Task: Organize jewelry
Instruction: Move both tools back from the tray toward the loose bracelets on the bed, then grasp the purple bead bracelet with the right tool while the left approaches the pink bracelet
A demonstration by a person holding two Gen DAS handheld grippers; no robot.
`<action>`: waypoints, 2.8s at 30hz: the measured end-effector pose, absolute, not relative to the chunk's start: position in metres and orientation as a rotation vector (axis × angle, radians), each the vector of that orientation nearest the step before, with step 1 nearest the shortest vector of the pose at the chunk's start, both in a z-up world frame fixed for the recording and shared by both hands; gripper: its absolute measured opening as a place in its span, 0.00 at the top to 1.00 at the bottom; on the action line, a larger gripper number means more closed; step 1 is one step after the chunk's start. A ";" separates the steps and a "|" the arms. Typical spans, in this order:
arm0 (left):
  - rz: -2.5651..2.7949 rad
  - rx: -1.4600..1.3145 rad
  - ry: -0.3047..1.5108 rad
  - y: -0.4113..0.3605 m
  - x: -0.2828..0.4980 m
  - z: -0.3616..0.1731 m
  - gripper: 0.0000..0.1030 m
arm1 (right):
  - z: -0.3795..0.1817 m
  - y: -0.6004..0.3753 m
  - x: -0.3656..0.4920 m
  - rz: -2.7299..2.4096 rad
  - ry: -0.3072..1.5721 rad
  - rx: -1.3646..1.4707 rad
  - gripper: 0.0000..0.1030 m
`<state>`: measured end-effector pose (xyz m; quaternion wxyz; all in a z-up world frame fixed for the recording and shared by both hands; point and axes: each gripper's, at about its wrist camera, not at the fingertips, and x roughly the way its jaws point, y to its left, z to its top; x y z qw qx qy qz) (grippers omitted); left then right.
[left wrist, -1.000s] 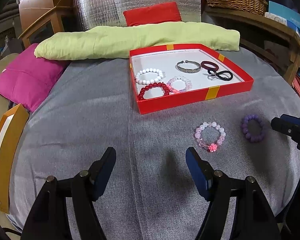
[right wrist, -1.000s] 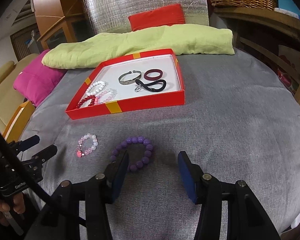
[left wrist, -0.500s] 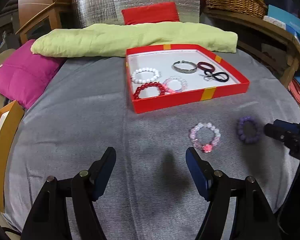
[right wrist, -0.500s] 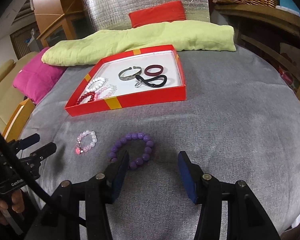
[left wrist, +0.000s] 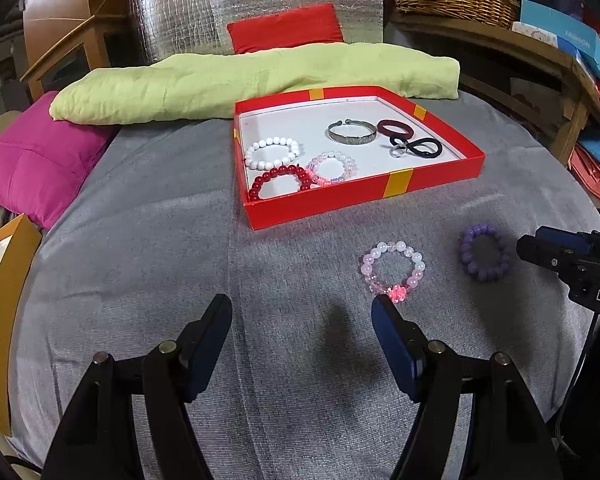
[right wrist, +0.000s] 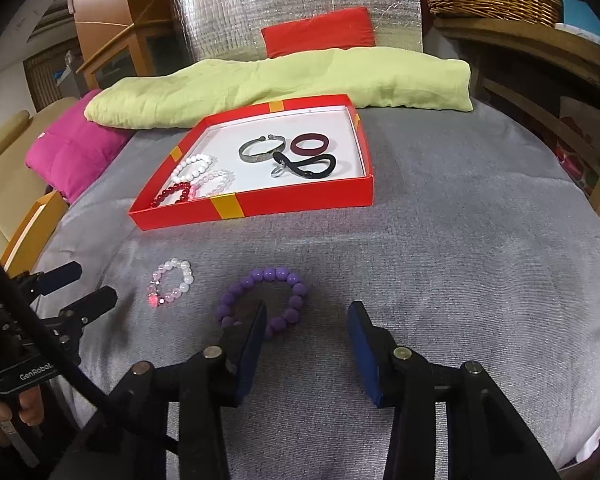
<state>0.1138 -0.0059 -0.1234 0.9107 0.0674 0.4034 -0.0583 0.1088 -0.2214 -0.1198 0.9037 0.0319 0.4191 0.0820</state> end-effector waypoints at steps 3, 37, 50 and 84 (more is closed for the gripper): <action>-0.119 0.146 0.836 -0.007 0.114 -0.125 0.29 | -0.122 -0.223 0.111 0.159 0.886 0.076 0.56; -0.262 0.052 0.877 -0.028 0.137 -0.129 0.29 | -0.126 -0.224 0.122 0.177 0.898 0.135 0.54; -0.309 0.063 0.895 -0.035 0.142 -0.142 0.67 | -0.136 -0.206 0.125 0.199 0.893 0.031 0.87; -0.256 0.035 0.905 -0.020 0.147 -0.145 0.40 | -0.134 -0.199 0.119 0.296 0.924 0.072 0.31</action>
